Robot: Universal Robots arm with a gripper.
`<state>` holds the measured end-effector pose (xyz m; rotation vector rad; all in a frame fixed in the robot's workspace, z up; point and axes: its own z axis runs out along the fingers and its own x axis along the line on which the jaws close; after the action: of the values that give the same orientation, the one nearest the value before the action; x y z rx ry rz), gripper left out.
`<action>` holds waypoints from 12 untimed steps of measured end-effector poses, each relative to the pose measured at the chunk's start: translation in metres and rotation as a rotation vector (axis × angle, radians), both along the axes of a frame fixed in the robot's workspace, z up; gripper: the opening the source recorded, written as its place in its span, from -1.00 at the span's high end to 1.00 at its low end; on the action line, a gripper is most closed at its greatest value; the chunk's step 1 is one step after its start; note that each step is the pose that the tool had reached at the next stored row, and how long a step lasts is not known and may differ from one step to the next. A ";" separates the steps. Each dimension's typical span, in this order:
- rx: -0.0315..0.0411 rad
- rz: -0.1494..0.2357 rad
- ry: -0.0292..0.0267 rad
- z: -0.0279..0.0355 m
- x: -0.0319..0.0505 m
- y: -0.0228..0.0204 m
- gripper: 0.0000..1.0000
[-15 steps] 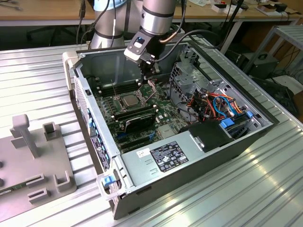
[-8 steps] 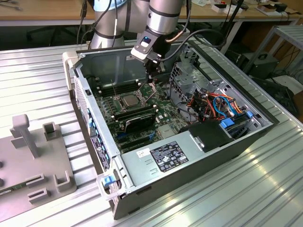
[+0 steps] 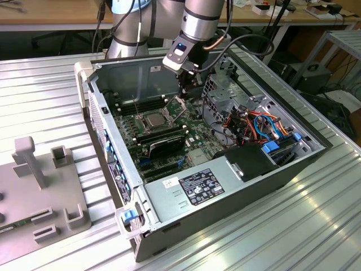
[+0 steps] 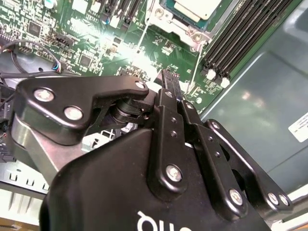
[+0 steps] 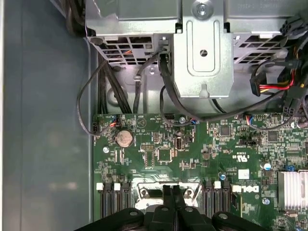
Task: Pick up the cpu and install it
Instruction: 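Close the cpu cover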
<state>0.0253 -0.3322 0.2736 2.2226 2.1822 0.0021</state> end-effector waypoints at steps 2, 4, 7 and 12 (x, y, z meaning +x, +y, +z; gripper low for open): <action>0.0000 0.000 0.0000 0.0000 0.0000 0.0000 0.79; 0.0000 0.000 0.0000 0.0000 0.0001 0.0000 0.79; 0.0000 0.000 0.0000 0.0000 0.0010 0.0000 0.79; 0.0000 0.000 0.0000 -0.0001 0.0116 0.0000 0.79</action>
<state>0.0369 -0.3323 0.2736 2.2227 2.1821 0.0021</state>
